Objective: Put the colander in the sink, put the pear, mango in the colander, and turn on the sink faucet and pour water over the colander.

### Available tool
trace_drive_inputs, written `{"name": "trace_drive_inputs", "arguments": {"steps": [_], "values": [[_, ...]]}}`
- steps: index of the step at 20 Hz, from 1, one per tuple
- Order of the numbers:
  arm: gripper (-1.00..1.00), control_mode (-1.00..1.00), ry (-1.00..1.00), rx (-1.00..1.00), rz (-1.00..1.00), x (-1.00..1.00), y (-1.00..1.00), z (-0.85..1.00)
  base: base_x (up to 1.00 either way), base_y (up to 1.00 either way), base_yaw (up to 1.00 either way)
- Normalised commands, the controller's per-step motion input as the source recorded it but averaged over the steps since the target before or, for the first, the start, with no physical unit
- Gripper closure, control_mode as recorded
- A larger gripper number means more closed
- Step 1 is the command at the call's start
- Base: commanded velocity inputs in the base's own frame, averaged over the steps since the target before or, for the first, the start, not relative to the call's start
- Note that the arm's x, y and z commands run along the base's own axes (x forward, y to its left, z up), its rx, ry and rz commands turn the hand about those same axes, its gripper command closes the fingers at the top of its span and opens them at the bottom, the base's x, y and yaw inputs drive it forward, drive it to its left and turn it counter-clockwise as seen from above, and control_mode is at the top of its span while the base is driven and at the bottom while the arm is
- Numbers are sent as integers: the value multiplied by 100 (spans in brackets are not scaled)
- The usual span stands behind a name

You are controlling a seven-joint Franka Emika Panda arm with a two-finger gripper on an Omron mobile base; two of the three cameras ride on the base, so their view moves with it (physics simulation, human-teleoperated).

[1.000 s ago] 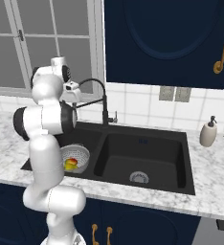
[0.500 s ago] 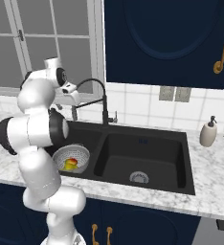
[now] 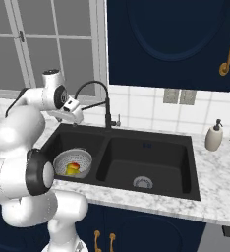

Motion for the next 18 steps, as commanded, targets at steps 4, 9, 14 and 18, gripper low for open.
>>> {"name": "trace_drive_inputs", "arguments": {"steps": [4,9,14,18], "values": [[-100,-100,0,0,34,-61,-41,3,0,0,0],[-100,-100,0,0,52,-30,-72,0,0,0,0],[-100,-100,-2,0,52,-12,-68,-2,0,0,0],[-100,-100,-24,0,34,4,-50,-8,0,0,0]]}}
